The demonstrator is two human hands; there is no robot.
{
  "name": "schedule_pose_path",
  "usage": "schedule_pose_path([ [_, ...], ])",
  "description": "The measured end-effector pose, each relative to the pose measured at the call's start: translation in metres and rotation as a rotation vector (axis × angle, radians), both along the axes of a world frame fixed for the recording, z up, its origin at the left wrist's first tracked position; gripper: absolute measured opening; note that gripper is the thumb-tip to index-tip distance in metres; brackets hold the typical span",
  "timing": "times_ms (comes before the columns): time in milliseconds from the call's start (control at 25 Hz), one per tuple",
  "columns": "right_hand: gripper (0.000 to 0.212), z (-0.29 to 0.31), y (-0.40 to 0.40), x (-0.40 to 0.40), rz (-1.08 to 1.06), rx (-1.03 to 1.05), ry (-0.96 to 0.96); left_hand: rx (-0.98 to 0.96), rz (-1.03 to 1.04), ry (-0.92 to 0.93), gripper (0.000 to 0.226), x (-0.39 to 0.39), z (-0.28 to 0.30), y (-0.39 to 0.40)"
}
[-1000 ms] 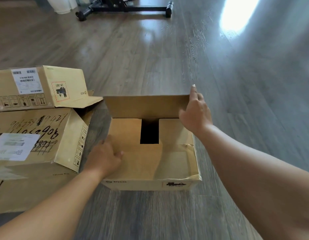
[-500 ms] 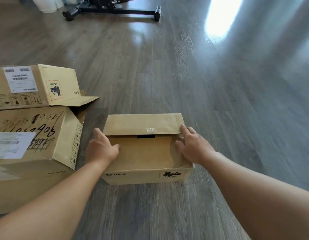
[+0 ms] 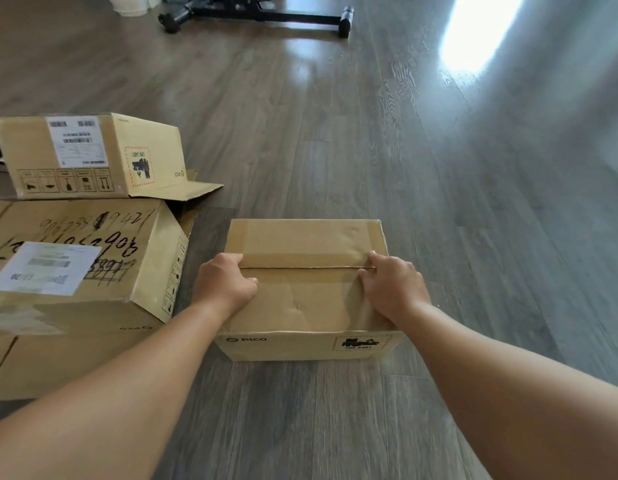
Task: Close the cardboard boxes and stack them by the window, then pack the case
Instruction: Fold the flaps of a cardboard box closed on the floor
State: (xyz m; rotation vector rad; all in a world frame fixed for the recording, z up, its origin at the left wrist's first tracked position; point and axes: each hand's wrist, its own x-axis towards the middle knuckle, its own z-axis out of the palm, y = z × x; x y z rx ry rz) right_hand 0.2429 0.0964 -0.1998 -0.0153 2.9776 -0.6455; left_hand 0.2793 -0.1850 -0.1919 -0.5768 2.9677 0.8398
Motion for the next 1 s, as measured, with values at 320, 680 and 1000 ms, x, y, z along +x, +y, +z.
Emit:
schedule_pose_path([
  [320, 0.034, 0.087, -0.067, -0.036, 0.122, -0.073, 0.084, -0.042, 0.148, 0.080, 0.066, 0.006, 0.089, -0.050],
  [680, 0.048, 0.342, -0.176, 0.013, 0.422, -0.099, 0.015, -0.001, 0.432, 0.061, 0.065, 0.120, 0.356, -0.138],
  [1000, 0.058, 0.593, -0.322, 0.131, 0.849, -0.119, 0.032, 0.036, 0.855, 0.131, 0.062, 0.327, 0.601, -0.224],
])
